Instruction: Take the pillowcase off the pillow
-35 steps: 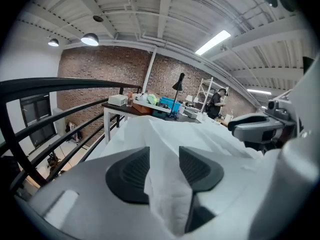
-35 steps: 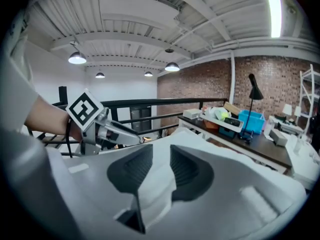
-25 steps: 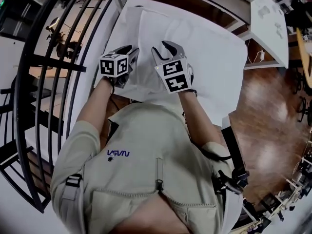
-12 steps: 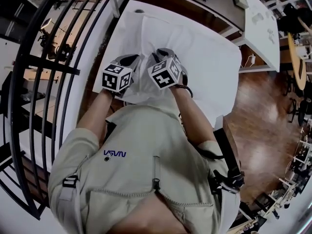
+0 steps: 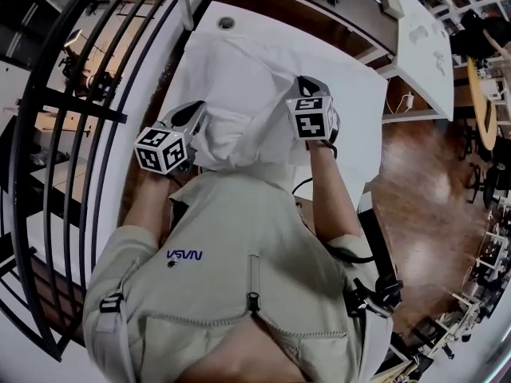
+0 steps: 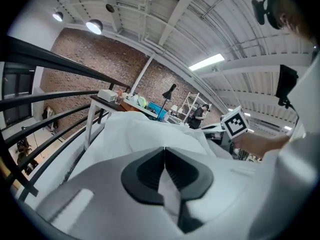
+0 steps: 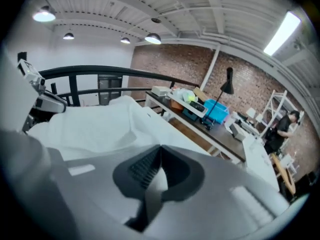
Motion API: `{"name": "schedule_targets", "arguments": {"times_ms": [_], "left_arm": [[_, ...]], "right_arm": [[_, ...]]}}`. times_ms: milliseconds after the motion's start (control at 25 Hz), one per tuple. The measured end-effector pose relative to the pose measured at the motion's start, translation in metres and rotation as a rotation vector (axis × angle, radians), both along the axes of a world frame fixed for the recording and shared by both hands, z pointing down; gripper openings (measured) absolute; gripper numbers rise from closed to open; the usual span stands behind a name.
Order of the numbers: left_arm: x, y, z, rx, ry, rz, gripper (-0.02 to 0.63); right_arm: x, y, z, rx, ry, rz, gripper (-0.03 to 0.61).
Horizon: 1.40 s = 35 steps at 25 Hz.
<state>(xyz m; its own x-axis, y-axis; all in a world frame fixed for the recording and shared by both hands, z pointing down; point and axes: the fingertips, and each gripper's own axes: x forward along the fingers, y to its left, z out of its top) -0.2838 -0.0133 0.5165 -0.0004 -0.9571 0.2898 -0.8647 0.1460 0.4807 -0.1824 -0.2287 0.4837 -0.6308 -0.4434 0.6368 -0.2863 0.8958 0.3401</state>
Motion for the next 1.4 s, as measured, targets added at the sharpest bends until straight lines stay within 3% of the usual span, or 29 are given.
{"name": "schedule_targets", "arguments": {"times_ms": [280, 440, 520, 600, 640, 800, 840, 960, 1040, 1120, 1200, 1280, 1400], "left_arm": [[0.008, 0.006, 0.023, -0.078, -0.017, 0.032, 0.017], [-0.024, -0.004, -0.002, 0.011, 0.008, -0.079, 0.025], [-0.046, -0.020, -0.013, 0.038, 0.023, -0.117, 0.098], [-0.056, -0.043, -0.013, 0.024, 0.039, -0.088, 0.229], [-0.057, -0.055, -0.009, 0.000, 0.044, -0.060, 0.262], [-0.057, -0.089, 0.021, -0.152, -0.003, 0.013, 0.310], [-0.054, -0.093, 0.026, -0.174, -0.005, 0.033, 0.302], [-0.037, -0.097, 0.026, -0.161, -0.005, 0.082, 0.136], [-0.026, -0.095, 0.019, -0.144, -0.057, 0.101, 0.061], [-0.012, -0.092, 0.010, -0.128, -0.134, 0.136, 0.046], [0.004, -0.088, 0.002, -0.105, -0.187, 0.176, 0.043], [0.017, -0.083, -0.005, -0.086, -0.220, 0.198, 0.041], [0.034, -0.078, -0.014, -0.061, -0.254, 0.209, 0.040]], "right_arm": [[0.017, 0.022, 0.038, -0.012, 0.043, -0.026, 0.006], [0.020, 0.031, 0.041, -0.007, 0.033, -0.055, 0.006], [0.023, 0.037, 0.045, -0.005, 0.029, -0.064, 0.006], [0.027, 0.045, 0.048, 0.002, 0.022, -0.069, 0.005], [0.030, 0.050, 0.048, 0.006, 0.018, -0.071, 0.005], [0.038, 0.064, 0.050, 0.020, 0.007, -0.084, 0.005], [0.039, 0.066, 0.050, 0.021, 0.005, -0.086, 0.005], [0.040, 0.069, 0.048, 0.010, -0.006, -0.092, 0.005], [0.041, 0.067, 0.043, -0.038, -0.032, -0.093, 0.006], [0.044, 0.067, 0.032, -0.123, -0.081, -0.095, 0.009], [0.041, 0.071, 0.006, -0.194, -0.167, -0.125, 0.056], [0.027, 0.078, -0.032, -0.198, -0.265, -0.187, 0.118], [-0.003, 0.082, -0.082, -0.141, -0.350, -0.287, 0.130]]}}
